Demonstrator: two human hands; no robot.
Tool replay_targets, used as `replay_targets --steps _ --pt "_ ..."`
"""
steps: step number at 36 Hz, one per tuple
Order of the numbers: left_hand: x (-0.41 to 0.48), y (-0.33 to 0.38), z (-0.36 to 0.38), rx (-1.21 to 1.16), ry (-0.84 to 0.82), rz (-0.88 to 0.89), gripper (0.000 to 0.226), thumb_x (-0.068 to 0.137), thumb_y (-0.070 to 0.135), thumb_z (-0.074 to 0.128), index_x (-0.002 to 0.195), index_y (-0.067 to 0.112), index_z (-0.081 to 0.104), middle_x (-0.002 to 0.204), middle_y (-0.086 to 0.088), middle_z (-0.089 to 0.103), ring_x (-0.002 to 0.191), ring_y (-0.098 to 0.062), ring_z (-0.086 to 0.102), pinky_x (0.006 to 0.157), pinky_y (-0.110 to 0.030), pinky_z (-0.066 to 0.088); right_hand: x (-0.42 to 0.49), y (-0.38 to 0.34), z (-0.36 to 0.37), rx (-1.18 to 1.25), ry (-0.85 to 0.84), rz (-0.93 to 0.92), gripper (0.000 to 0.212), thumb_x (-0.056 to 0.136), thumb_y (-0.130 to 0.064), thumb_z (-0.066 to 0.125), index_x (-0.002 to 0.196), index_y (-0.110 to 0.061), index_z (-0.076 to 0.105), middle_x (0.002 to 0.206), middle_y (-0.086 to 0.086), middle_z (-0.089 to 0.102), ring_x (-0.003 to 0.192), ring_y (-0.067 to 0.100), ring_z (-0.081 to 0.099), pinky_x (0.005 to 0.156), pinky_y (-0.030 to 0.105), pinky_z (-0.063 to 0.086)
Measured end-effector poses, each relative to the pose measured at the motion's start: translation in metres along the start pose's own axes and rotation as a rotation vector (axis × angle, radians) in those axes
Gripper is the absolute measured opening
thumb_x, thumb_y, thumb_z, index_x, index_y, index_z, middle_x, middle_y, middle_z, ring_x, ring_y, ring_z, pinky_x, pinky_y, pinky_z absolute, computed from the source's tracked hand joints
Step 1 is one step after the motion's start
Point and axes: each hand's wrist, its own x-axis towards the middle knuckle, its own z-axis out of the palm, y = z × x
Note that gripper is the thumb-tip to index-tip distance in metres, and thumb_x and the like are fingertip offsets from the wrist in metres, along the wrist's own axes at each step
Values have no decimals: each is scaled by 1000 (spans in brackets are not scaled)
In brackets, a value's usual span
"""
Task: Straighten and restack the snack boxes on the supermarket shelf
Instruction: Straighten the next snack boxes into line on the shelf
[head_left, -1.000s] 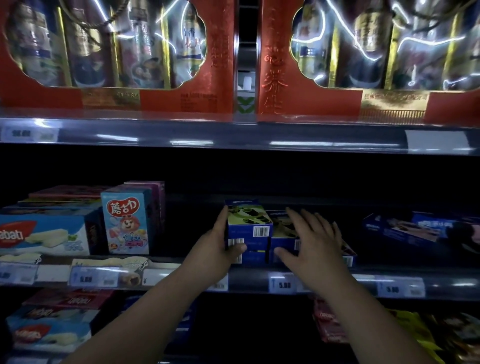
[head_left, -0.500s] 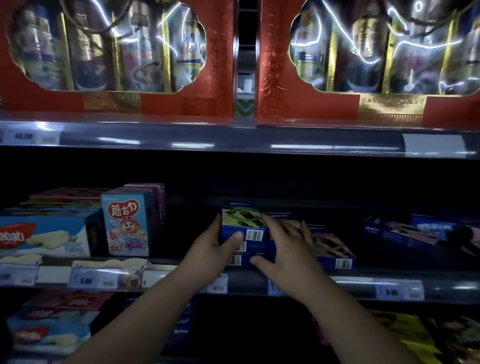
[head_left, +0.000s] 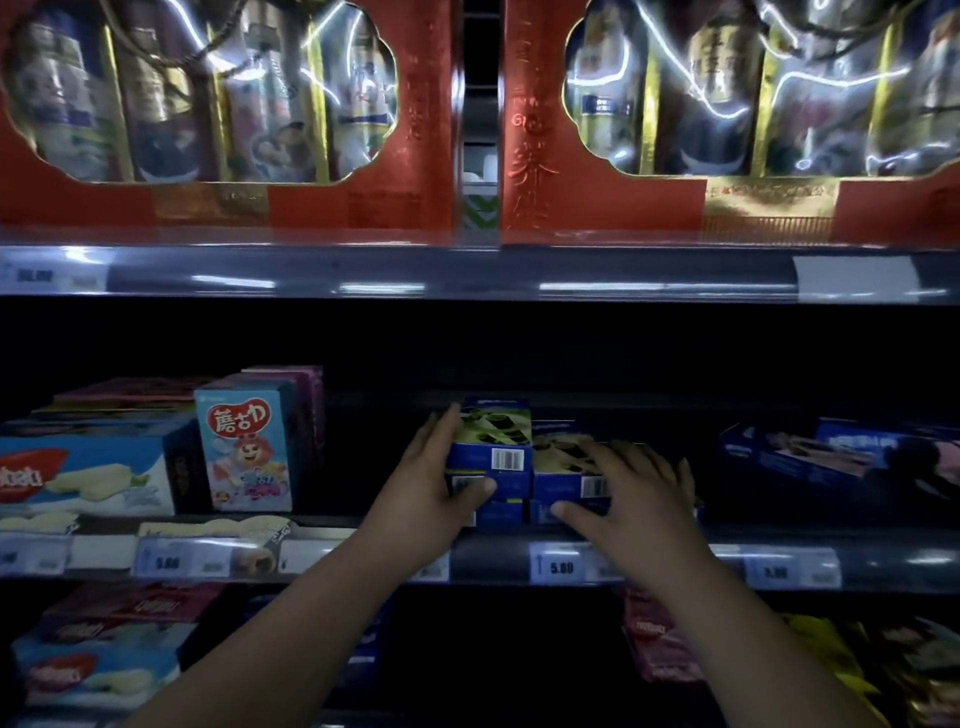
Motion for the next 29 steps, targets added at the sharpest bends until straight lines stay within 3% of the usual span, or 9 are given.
replay_targets --steps 2,4,7,10,14,16,19,24,29 --pt "-3 3 2 74 -22 46 80 90 42 63 151 44 11 162 11 8 146 -7 13 109 -21 22 -2 3 3 22 -14 -22 77 76 -78 44 142 -42 33 143 -7 47 131 23 38 112 45 19" --pt "-6 7 4 136 -2 77 76 92 41 60 151 44 12 162 9 7 147 -10 10 111 -23 20 -4 4 6 15 -9 -64 74 78 -76 45 141 -42 29 140 -9 50 127 20 42 112 46 22" --pt "-11 13 9 281 114 134 79 90 47 59 152 41 11 164 1 0 149 -21 -2 119 -39 15 -6 8 4 45 -54 -34 87 74 -83 40 147 -45 11 149 -9 39 137 20 31 118 48 7" --pt "-10 23 16 403 158 242 81 89 53 57 152 39 8 163 0 -3 149 -21 -10 119 -40 7 -8 17 -2 -17 -18 80 99 67 -90 30 150 -42 6 155 -6 30 144 24 21 117 54 0" --pt "-4 44 32 439 129 297 81 88 53 56 153 38 8 163 0 -1 149 -21 -10 119 -39 5 -14 33 -6 -30 -71 178 93 70 -90 34 147 -37 23 150 -2 37 133 29 35 113 51 22" --pt "-2 53 45 462 123 329 80 88 54 55 153 36 12 164 -2 2 149 -24 -8 119 -44 9 -18 41 -8 22 -105 69 87 72 -85 43 144 -39 28 147 -7 39 128 26 40 107 43 31" --pt "3 64 67 547 132 386 78 85 56 50 152 32 18 163 -6 11 150 -29 -1 117 -46 12 -23 54 -18 132 -96 -17 84 75 -77 53 144 -38 28 147 -12 37 133 17 37 115 41 19" --pt "13 92 109 606 84 468 74 85 58 45 151 29 26 160 -6 23 149 -29 9 117 -43 10 -22 113 -41 66 1 100 91 75 -84 41 151 -38 18 160 -4 20 145 20 19 117 43 11" --pt "23 125 171 576 -9 524 57 87 57 41 134 28 55 145 -2 50 143 -29 32 113 -49 30 -14 200 -66 -123 79 182 81 79 -74 46 147 -33 29 153 3 36 140 28 29 114 49 22"
